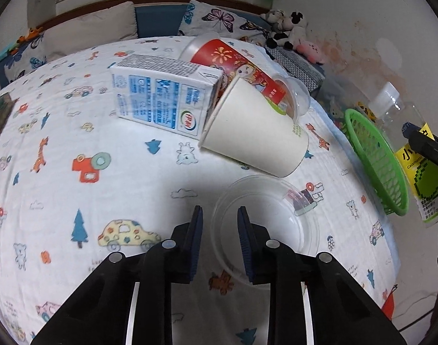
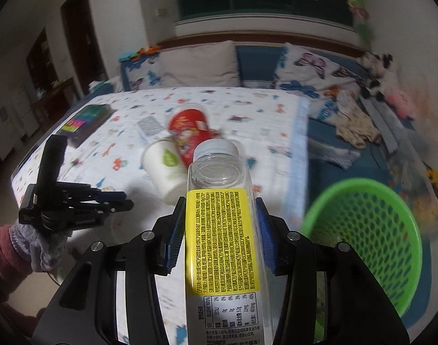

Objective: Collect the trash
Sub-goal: 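Grasp the clear plastic lid with the left gripper while the right gripper carries the bottle to the basket, then open the right gripper to drop the bottle while the left gripper carries the lid into the basket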

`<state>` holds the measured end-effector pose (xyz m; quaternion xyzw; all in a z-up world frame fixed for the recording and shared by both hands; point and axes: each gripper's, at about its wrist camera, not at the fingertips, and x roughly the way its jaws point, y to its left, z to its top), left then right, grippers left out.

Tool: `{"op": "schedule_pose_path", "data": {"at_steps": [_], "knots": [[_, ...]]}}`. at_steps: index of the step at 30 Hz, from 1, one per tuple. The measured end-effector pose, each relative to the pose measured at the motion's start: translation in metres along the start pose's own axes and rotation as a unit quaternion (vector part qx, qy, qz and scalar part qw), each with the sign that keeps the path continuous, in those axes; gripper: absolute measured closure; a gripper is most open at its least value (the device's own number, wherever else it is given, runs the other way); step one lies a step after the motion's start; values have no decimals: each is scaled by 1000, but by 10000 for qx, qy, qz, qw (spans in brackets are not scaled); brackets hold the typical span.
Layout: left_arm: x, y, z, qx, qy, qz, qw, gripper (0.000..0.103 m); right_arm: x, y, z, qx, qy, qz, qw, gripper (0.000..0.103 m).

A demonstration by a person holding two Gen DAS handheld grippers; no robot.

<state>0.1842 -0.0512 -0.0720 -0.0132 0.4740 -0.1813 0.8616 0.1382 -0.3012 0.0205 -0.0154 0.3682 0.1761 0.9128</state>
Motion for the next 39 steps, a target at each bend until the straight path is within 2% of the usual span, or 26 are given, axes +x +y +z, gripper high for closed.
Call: {"op": "schedule_pose_path", "data": {"at_steps": [4,8,14,24,29,31,32,39], "knots": [[6,-4,1,51,36,51,10000,87,-4,-23,-10,267,23,-203,9994,56],[7,-6,0,139,2,179,9997,97,-9,-42,-18,478,6,-409,9980,56],[-4,-11,-3,131,-135,201,9996,99,-10,-87,-31,860,86,-939,9918,56],[-38,-29,9,134,-422,-229,9988,99,23,-152,-50,1229,457,-1678,9771,56],[-43,-50,23,261,-512,-367,9977,99,37,-175,-53,1340,491,-1810,9731,55],[-42,-61,31,336,-537,-420,9971,99,37,-181,-55,1412,432,-1845,9717,51],[-42,-67,35,371,-555,-427,9969,99,36,-184,-57,1450,400,-1837,9714,48],[-29,-111,67,695,-599,-616,9939,99,8,-185,-69,1505,158,-1816,9717,48]]}}
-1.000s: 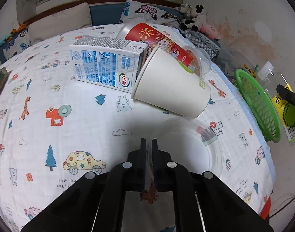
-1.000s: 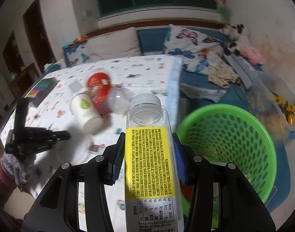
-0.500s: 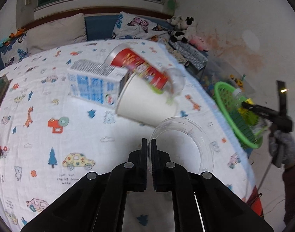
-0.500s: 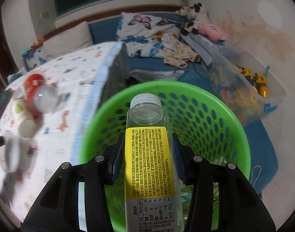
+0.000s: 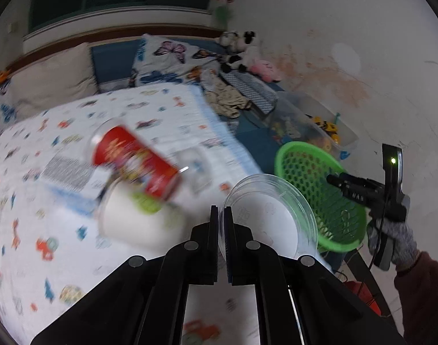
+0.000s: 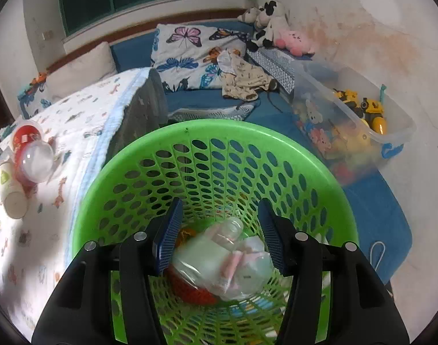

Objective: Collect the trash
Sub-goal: 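Open the right gripper to drop the bottle while the left gripper carries the lid into the basket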

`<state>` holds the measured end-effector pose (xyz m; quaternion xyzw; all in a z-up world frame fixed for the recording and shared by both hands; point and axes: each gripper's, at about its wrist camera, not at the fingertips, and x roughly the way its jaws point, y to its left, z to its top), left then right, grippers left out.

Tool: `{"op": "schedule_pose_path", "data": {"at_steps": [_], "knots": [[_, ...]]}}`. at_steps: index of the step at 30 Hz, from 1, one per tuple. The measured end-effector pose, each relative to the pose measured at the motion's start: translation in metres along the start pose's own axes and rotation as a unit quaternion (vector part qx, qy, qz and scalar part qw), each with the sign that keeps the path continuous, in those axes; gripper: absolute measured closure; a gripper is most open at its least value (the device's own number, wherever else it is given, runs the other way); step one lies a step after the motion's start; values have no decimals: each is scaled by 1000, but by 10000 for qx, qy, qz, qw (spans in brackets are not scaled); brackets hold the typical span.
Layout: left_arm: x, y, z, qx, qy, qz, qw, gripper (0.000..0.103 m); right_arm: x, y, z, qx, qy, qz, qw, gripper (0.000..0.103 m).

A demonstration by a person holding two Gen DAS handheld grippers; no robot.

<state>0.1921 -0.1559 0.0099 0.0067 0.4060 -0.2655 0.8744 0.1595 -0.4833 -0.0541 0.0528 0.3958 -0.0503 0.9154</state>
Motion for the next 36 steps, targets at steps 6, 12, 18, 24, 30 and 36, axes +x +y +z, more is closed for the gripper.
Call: {"op": "schedule_pose_path", "data": {"at_steps": [6,12,18,24,30,36], "knots": [[28,-46,20,326,99,-252,9991,99,-37,-8,-10,62,-324,38,9994,47],[65,-89,31,568,340,-385,9971,99,-63,-18,-23,184,-489,128,9986,47],[94,-115,30,653,572,-454,9952,99,-77,-25,-36,318,-559,155,9978,46],[114,-132,27,638,773,-519,9936,98,-84,-27,-48,375,-571,166,9975,45],[124,-140,22,573,895,-615,9924,95,-89,-28,-56,493,-603,229,9967,45],[114,-138,19,551,829,-688,9927,85,-93,-26,-59,496,-627,290,9964,45]]}}
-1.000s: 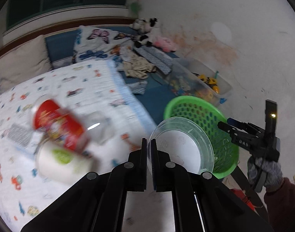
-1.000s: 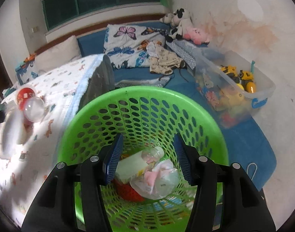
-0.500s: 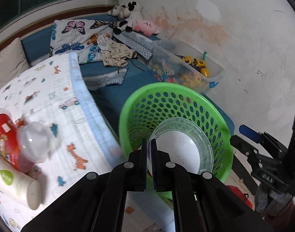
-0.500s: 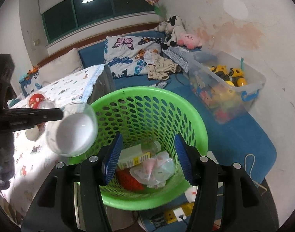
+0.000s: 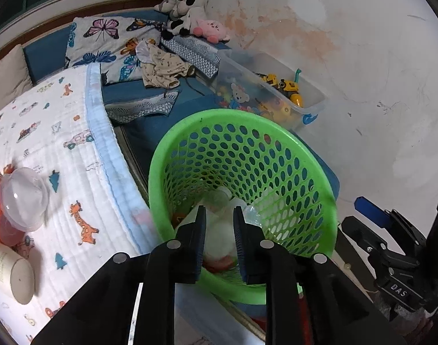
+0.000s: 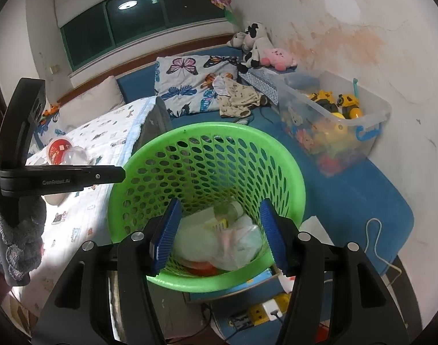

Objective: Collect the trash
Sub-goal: 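Open the right gripper to drop the bottle while the left gripper carries the lid into the basket, then grasp the clear plastic dome lid with the right gripper while the left gripper grasps the white paper cup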

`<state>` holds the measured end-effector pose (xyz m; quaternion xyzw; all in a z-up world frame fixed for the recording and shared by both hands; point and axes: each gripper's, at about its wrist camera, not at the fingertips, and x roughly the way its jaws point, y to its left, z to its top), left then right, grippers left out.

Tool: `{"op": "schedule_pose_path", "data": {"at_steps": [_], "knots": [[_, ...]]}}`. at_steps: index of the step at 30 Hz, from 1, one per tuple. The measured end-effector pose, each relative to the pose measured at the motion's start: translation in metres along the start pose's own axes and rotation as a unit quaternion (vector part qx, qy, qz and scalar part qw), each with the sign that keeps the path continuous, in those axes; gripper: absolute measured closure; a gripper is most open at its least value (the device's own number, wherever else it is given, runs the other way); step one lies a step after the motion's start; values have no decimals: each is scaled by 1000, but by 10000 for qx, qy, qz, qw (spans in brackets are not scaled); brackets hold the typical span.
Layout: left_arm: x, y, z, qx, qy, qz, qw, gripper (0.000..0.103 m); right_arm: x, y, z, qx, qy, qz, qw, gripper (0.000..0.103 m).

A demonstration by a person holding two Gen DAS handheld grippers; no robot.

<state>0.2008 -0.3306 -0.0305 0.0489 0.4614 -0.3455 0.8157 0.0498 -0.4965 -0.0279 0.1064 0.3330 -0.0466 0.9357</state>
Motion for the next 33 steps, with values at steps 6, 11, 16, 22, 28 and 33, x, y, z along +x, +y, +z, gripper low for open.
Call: {"op": "schedule_pose_path", "data": {"at_steps": [6,11,16,22,28,33], "knots": [[-32,12,-13,6,-242,283,9993,83,-2,21,1,-148,-12,216,9997,43],[-61,35,-27,-122,-447,590,9972,71,0,48,6,-351,-6,423,9985,43],[-90,68,-40,-446,-603,816,9938,69,8,77,15,-518,51,688,9963,42],[-124,111,-58,-855,-821,1196,9857,64,24,113,26,-757,186,1035,9916,42],[-148,151,-77,-1294,-921,1447,9766,64,42,153,40,-1014,302,1404,9844,42],[-161,177,-90,-1578,-969,1570,9701,64,59,188,49,-1278,400,1678,9767,42]]}}
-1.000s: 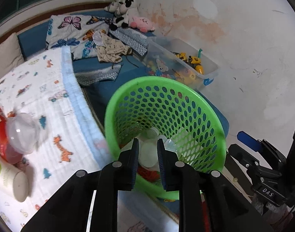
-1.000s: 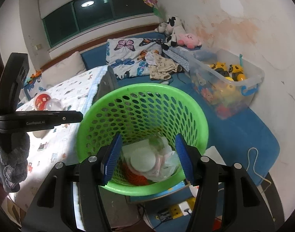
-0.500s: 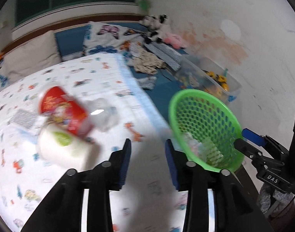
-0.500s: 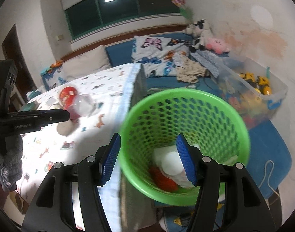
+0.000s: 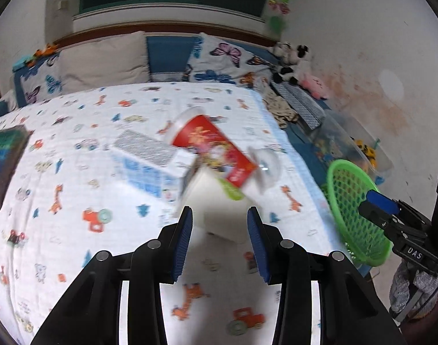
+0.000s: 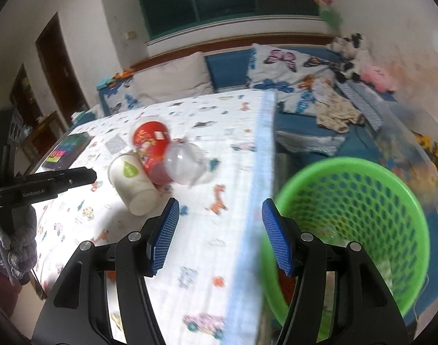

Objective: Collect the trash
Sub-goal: 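Grasp the clear plastic dome lid with the right gripper while the left gripper grasps the white paper cup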

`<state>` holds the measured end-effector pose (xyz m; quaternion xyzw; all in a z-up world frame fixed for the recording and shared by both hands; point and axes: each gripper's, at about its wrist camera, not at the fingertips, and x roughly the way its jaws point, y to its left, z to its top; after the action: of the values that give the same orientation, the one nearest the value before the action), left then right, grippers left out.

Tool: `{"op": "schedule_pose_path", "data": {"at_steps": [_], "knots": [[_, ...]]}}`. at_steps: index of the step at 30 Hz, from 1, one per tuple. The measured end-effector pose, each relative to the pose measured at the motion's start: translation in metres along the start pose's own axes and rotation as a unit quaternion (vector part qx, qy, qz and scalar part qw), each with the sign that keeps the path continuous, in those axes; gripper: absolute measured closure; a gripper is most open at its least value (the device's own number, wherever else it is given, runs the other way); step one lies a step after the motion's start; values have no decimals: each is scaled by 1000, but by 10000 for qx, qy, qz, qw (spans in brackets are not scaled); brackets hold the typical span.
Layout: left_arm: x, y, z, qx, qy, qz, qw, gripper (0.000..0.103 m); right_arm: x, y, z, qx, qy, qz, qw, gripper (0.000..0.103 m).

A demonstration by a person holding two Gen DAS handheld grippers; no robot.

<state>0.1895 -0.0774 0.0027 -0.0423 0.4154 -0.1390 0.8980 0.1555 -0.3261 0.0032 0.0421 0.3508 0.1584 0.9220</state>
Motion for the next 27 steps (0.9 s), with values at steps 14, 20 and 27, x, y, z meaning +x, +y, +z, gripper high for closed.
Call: {"op": "schedule_pose_path", "data": {"at_steps": [14,20,27], "knots": [[7,42,-3,-329,74,32,9994,64,79,44,34,-679,390,204,9967,40],[13,49,-1,-348,89,-38,9993,61,110,44,35,-786,517,58,9955,40],[19,53,3,-339,110,-90,9993,61,134,41,32,-841,631,-36,9945,40]]}}
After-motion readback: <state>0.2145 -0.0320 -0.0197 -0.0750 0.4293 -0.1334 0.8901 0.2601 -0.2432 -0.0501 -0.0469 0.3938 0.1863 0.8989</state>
